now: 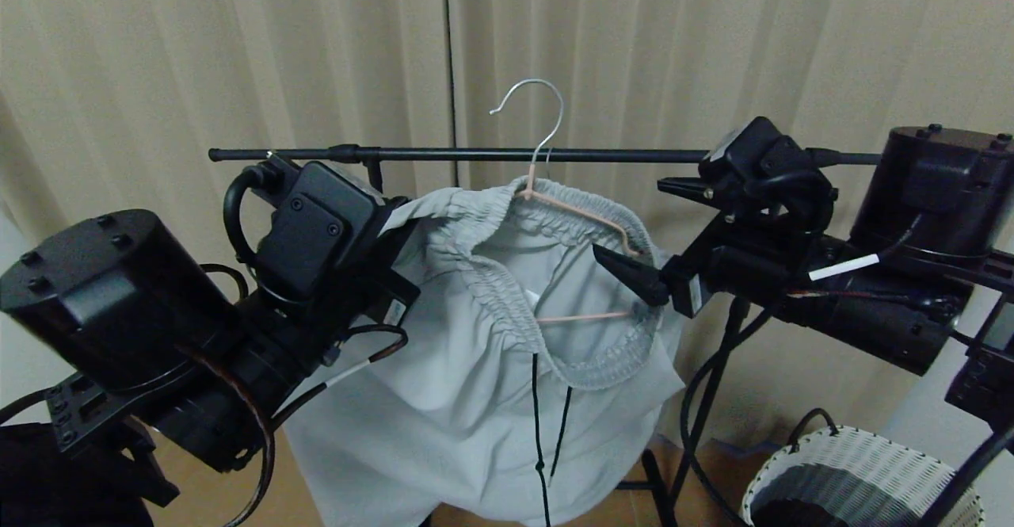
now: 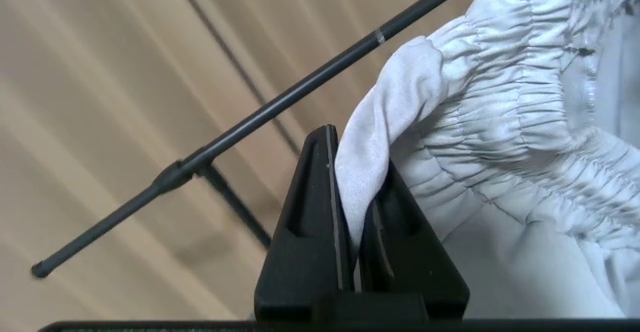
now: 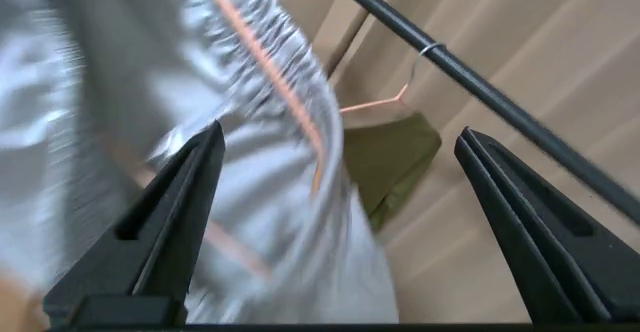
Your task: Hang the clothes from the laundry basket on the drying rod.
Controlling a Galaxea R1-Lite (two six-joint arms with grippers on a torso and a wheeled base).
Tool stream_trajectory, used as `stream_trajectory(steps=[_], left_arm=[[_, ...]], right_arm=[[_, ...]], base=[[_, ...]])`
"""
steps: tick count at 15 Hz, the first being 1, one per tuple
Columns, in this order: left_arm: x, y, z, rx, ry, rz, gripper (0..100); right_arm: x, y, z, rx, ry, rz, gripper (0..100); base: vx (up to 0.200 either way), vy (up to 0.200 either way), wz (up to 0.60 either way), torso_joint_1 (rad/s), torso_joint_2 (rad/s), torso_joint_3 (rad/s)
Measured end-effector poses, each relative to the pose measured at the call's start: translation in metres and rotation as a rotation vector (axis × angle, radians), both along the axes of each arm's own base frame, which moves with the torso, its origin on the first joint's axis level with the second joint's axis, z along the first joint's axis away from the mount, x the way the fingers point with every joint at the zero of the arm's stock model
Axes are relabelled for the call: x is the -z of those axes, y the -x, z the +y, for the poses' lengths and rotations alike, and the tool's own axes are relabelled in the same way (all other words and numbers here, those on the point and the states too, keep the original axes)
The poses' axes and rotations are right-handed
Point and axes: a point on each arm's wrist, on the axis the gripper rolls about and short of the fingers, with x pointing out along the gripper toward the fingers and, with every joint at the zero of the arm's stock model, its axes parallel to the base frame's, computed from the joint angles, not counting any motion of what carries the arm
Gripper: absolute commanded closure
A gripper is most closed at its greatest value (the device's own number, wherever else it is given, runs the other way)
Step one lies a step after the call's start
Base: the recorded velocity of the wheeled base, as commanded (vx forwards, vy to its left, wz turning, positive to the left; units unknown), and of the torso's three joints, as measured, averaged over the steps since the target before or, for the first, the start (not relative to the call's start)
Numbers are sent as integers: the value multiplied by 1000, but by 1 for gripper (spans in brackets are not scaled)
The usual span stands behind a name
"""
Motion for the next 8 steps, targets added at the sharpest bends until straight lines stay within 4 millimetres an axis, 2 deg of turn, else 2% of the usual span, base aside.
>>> stream_trajectory(steps=[3, 6, 7, 8], left_arm=[[-1, 4, -4, 44, -1, -7, 100], [-2, 6, -5, 62, -1, -12, 100], [-2, 8, -7, 72, 0, -14, 100], [-3, 9, -9, 82, 1, -16, 100]], right_arm=[[3, -20, 1, 30, 28, -12, 0], [9, -30, -2, 51, 52, -5, 0], [10, -31, -2, 51, 57, -4, 100], [11, -32, -2, 52, 59, -2, 100]], base=[[0, 0, 0, 0, 0, 0], [0, 0, 0, 0, 0, 0], [0, 0, 0, 0, 0, 0], [0, 0, 0, 0, 0, 0]])
